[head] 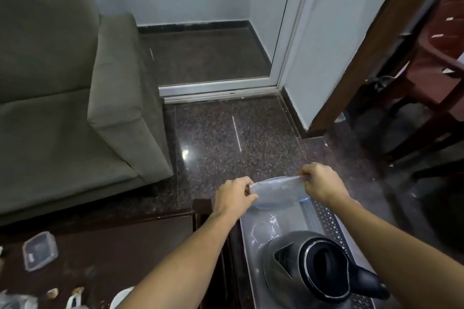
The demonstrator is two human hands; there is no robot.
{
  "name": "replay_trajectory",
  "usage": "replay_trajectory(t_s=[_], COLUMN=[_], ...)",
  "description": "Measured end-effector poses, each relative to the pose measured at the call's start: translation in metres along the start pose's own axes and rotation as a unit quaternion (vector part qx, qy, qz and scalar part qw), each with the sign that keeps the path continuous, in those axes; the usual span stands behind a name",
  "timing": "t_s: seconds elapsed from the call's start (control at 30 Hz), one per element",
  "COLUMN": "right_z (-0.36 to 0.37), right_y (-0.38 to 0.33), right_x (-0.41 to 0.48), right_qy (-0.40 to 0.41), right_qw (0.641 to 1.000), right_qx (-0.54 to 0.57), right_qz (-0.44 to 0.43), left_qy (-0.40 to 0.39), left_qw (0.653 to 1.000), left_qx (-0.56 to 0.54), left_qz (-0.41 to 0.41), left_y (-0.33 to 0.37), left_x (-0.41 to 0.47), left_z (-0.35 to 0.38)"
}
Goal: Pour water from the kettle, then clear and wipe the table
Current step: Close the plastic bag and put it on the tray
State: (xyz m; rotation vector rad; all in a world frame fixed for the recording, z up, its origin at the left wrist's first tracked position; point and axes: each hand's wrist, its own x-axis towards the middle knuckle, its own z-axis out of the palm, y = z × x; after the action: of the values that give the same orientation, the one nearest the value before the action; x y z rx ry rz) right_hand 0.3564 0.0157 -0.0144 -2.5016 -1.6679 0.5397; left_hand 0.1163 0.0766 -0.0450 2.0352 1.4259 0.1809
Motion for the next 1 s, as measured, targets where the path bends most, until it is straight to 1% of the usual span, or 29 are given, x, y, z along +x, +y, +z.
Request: replay_trajectory(t_s=[0.2,0.33,0.53,0.67,0.83,1.0], right_z=[0.018,0.024,0.026,0.02,0.014,0.014], right_y=[0.015,0.016,0.019,0.015,0.009,0.008], right_x=[0.012,0.014,0.012,0.014,0.015,0.012], right_qy=[-0.004,-0.008,-0.025,-0.058,-0.058,-0.06], right_qw=[0.999,0.998,0.995,0.992,0.989,0.987], right_qx=[-0.029,-0.043,-0.092,-0.109,-0.127,-0.137], right_qz=[-0.033,-0.043,-0.034,-0.032,-0.043,-0.05], left_qy=[0.028,0.031,0.019,0.022,0.026,0.051], left_qw=[0.998,0.998,0.999,0.999,0.999,0.997], left_qx=[0.035,0.015,0.0,-0.003,-0.005,-0.033], left_qz=[0.039,0.057,0.046,0.039,0.047,0.049], left_y=[-0.008,-0.011,-0.014,-0.017,-0.016,-0.019], left_x=[0.009,0.011,0.012,0.011,0.007,0.001], left_z=[0.027,0.033,0.033,0.032,0.033,0.028])
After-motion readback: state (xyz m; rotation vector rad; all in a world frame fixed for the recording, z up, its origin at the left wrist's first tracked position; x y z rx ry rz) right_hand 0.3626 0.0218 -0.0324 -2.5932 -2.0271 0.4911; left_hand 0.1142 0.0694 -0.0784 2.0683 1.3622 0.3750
